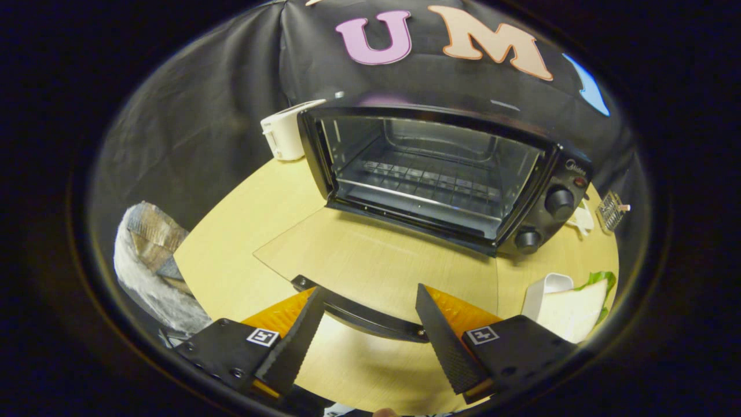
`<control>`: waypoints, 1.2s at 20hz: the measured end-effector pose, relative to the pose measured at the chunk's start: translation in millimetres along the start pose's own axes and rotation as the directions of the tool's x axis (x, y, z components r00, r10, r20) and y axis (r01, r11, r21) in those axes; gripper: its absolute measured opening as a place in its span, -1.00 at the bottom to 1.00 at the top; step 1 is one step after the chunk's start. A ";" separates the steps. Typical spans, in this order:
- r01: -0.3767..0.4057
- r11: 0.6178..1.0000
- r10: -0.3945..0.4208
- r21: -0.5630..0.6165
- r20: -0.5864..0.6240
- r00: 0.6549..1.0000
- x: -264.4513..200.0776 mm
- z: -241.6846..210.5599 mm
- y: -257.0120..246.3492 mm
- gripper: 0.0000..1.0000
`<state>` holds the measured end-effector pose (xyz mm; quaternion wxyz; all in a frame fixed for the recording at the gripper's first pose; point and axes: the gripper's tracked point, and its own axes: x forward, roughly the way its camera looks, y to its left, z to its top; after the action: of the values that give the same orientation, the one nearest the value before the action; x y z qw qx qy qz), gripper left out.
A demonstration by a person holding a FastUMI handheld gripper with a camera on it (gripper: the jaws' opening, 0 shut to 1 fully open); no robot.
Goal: Open the toaster oven, put the food inside, and close the toaster oven door.
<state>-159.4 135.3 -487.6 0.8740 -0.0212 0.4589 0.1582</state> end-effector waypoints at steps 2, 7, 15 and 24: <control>0.001 1.000 0.000 0.021 -0.036 0.999 7.9 -12.6 -3.9 1.00; -0.019 0.997 0.022 0.071 -0.038 0.999 16.1 -17.8 -12.1 0.94; 0.033 0.979 -0.069 0.202 0.172 0.983 -36.4 51.6 -93.8 0.91; 0.223 0.908 -0.320 0.355 0.242 0.916 -106.4 52.9 -267.8 0.91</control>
<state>-94.3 -136.6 -399.9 0.9376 0.0804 0.3356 -0.0416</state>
